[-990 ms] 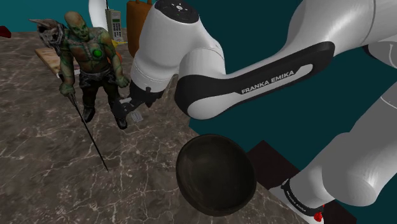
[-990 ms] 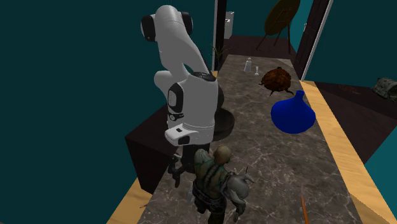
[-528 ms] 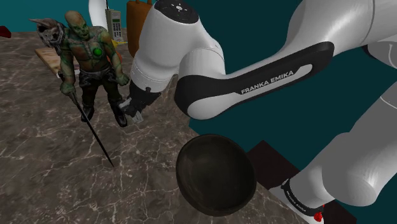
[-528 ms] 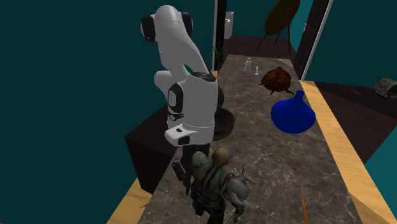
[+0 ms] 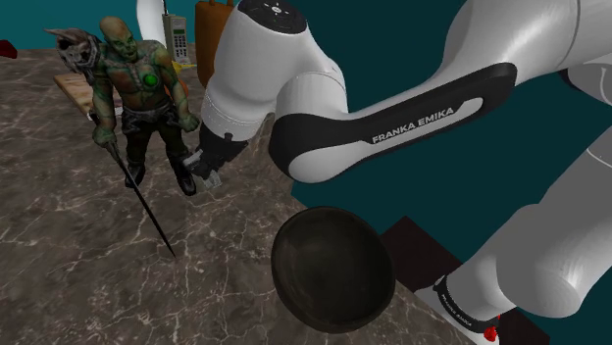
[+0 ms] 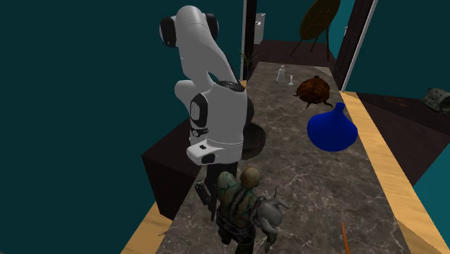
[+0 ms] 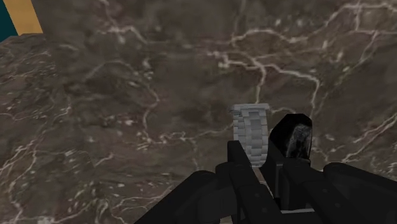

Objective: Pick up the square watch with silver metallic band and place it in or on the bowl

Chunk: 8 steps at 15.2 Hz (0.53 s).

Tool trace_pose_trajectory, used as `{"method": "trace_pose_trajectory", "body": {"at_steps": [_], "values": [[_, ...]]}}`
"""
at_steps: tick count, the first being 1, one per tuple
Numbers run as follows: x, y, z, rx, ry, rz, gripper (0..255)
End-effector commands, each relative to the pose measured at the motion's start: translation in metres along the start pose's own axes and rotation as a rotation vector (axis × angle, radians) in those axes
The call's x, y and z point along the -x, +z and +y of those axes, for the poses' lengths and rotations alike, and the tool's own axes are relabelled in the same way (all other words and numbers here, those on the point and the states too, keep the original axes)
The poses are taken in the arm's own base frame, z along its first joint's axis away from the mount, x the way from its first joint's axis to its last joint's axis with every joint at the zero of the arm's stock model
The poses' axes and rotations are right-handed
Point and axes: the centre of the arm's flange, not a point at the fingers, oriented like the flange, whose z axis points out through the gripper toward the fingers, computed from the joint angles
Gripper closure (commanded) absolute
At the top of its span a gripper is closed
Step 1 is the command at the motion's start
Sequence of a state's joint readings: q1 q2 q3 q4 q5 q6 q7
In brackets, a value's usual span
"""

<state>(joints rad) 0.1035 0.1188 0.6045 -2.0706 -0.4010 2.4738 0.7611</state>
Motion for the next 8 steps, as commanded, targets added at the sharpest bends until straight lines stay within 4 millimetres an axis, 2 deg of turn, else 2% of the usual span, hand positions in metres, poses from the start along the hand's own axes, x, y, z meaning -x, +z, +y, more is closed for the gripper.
{"method": "trace_pose_trajectory", "body": {"at_steps": [1, 8], "values": [[-0.003, -0.008, 0.0, 0.0, 0.0, 0.0, 255], [-0.017, -0.042, 0.0, 0.0, 0.0, 0.0, 255]]}}
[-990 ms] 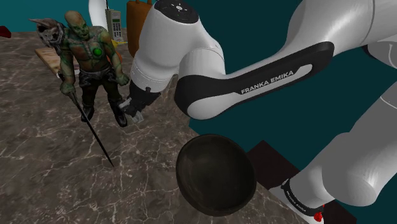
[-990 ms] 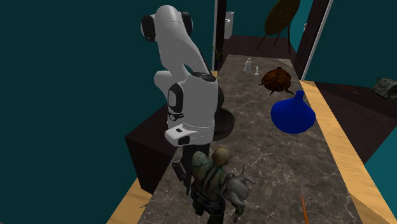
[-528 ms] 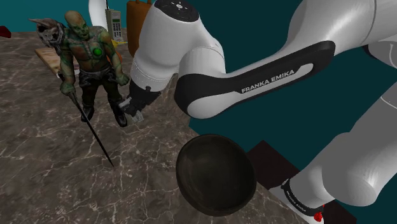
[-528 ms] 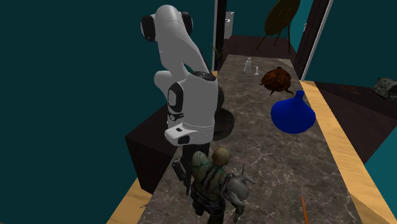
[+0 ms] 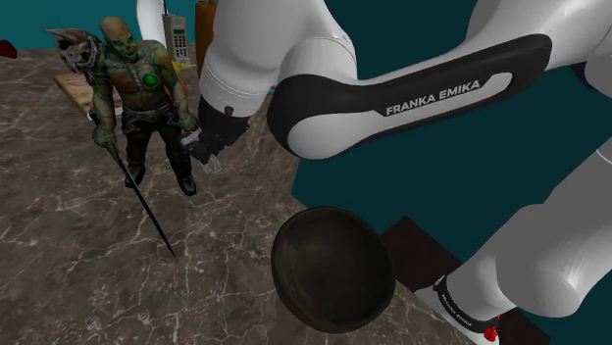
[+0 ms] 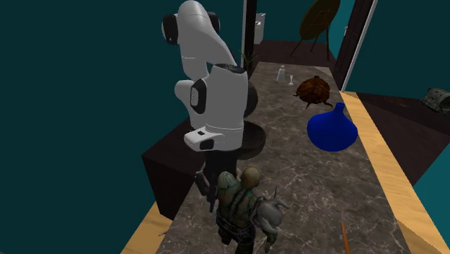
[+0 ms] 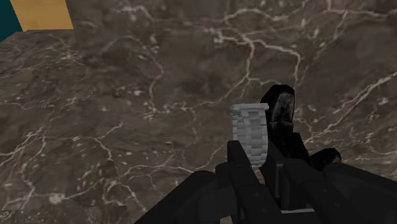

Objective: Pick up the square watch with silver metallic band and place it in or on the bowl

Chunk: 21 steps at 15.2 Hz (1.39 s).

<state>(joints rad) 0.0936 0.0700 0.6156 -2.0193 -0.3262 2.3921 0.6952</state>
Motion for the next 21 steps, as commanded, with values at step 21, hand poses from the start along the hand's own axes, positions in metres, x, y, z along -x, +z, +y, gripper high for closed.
{"method": "trace_pose_trajectory", "body": {"at_steps": [21], "values": [[-0.042, -0.108, 0.0, 0.0, 0.0, -0.001, 255]]}}
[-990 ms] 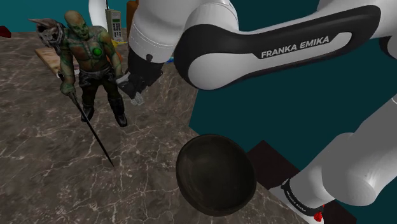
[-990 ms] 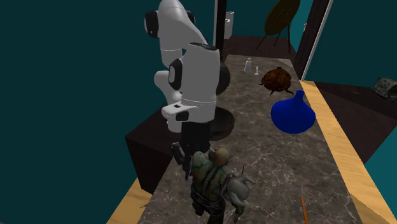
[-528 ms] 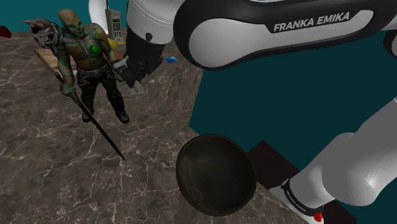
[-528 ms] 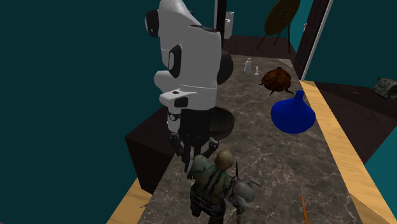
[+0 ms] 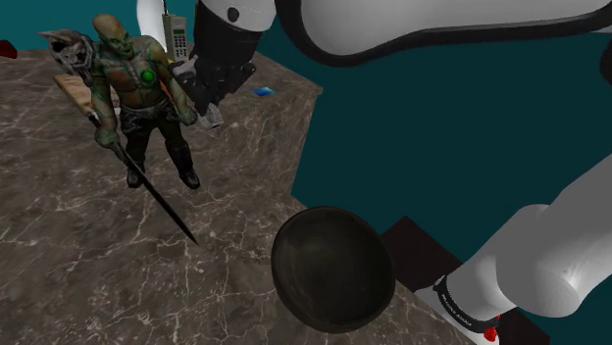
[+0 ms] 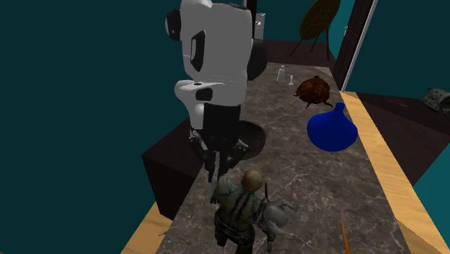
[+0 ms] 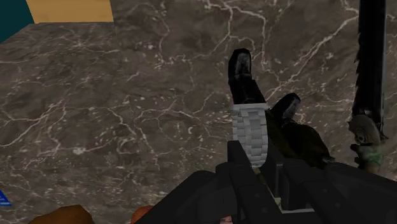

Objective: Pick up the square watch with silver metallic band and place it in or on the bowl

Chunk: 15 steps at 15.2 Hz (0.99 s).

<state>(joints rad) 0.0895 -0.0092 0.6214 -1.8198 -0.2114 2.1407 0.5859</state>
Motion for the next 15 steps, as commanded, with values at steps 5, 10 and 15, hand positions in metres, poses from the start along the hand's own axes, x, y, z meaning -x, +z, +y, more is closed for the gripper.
{"method": "trace_pose_trajectory", "body": {"at_steps": [5, 10, 15], "values": [[0.016, -0.027, -0.001, 0.0, 0.0, 0.0, 255], [0.075, -0.055, -0.002, 0.0, 0.0, 0.0, 255], [0.135, -0.083, -0.003, 0.0, 0.0, 0.0, 255]]}}
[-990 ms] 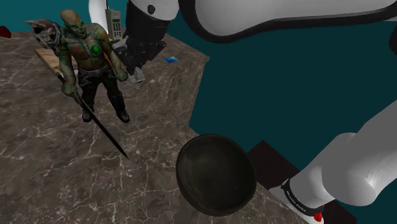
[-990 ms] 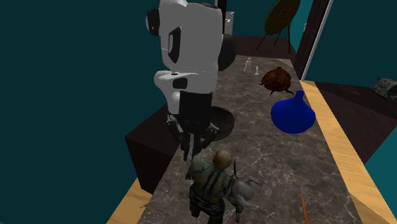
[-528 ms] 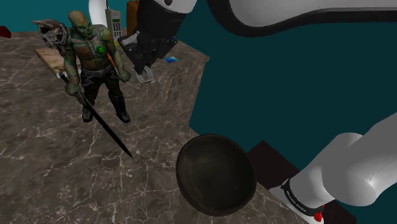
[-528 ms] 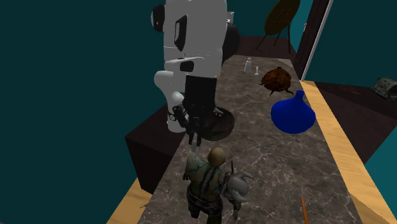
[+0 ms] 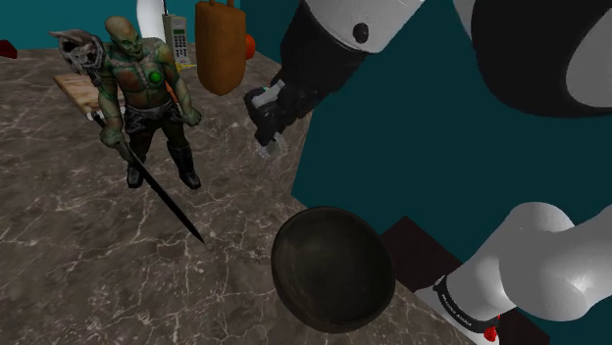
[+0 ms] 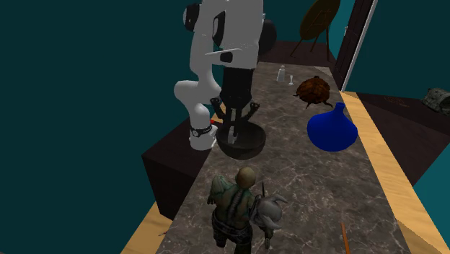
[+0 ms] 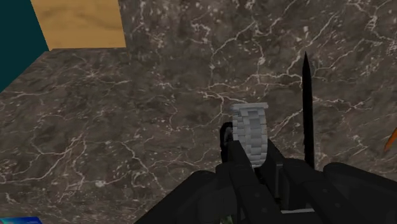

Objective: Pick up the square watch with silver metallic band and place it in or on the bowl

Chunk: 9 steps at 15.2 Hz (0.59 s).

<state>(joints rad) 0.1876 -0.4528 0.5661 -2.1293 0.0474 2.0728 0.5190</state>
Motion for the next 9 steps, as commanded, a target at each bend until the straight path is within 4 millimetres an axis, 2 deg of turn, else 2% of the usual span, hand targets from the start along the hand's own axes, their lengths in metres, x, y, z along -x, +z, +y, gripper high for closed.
{"method": "trace_pose_trajectory", "body": {"at_steps": [1, 9], "values": [[0.025, -0.01, -0.001, -0.001, 0.001, 0.0, 255], [0.12, -0.056, -0.002, -0.001, 0.001, 0.0, 255]]}}
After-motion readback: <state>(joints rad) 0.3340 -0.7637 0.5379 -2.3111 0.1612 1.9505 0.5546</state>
